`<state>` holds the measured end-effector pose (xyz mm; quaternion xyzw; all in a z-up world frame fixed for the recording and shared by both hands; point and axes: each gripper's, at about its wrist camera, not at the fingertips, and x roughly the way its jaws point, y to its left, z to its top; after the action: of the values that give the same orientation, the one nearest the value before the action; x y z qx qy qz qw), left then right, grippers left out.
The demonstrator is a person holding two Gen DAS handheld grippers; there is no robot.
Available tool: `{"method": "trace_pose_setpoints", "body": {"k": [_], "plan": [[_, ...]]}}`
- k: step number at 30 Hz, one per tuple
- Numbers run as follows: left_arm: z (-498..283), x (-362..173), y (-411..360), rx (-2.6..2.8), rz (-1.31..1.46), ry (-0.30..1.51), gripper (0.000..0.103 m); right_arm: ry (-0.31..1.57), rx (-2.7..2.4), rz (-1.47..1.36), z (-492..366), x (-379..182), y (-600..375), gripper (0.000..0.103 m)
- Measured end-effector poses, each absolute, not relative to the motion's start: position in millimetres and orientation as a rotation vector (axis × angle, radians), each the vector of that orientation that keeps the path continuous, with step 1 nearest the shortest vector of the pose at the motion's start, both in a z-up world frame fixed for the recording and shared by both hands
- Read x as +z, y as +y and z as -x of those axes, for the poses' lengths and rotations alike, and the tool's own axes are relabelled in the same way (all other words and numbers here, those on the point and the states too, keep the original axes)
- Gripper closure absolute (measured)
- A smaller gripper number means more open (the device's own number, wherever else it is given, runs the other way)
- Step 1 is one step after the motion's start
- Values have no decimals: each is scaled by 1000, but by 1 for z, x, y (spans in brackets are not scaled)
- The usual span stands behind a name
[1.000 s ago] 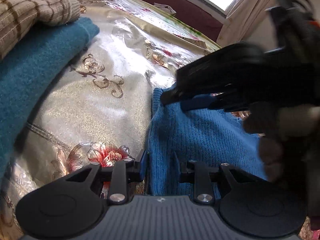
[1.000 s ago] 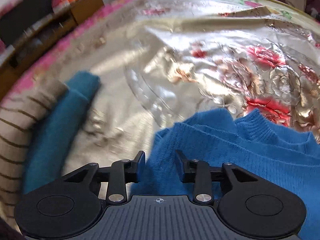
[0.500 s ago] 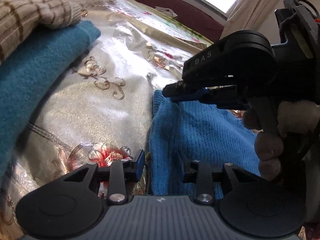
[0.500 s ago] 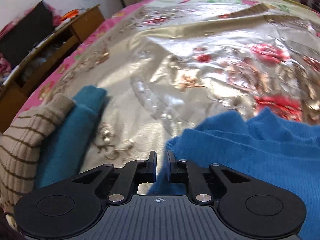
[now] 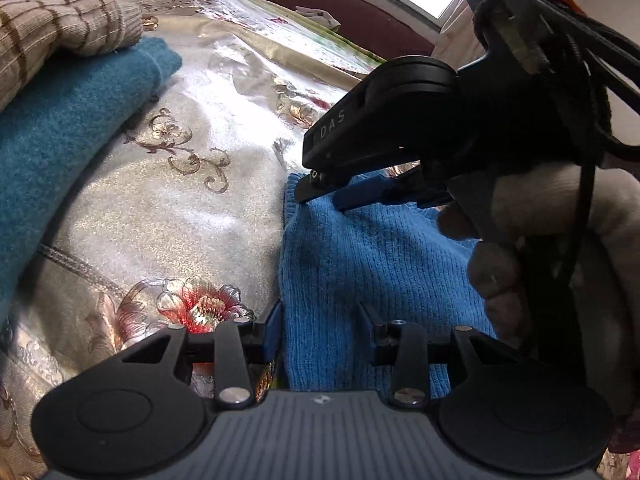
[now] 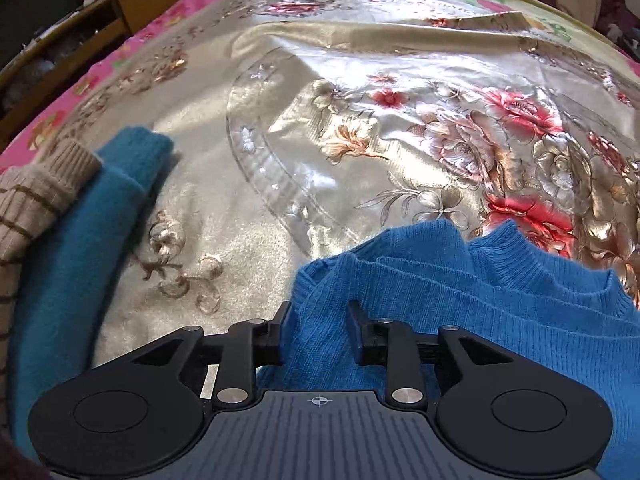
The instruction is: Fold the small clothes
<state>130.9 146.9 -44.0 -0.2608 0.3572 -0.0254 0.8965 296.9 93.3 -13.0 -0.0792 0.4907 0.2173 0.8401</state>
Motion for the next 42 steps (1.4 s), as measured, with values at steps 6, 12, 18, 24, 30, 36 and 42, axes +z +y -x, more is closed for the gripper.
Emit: {"method": "trace_pose_setpoints", "body": {"k": [6,12,18,24,30,36,42], "plan": [[-128,-40,148,-43,554,716,61,996,507,73,-294,0,86,101],[-128,-39,140,-54,529,718,61,957,500,47,-294,11,85,101],[-128,-38,143,-66,541,718,61,1044,466,86,-300,0,93,75],[-128,-39,140,-74,526,729,61,1034,404,287,-299,-13,114,80],[-127,-38,143,-74,543,717,61,1019,463,60,-299,6,79,100],[-129,-41,141,-60,529,731,59,969,578,-145,-295,13,62,86],[-131,-46,145,-38,548,751,58,963,512,-181,-293,11,35,83]]}}
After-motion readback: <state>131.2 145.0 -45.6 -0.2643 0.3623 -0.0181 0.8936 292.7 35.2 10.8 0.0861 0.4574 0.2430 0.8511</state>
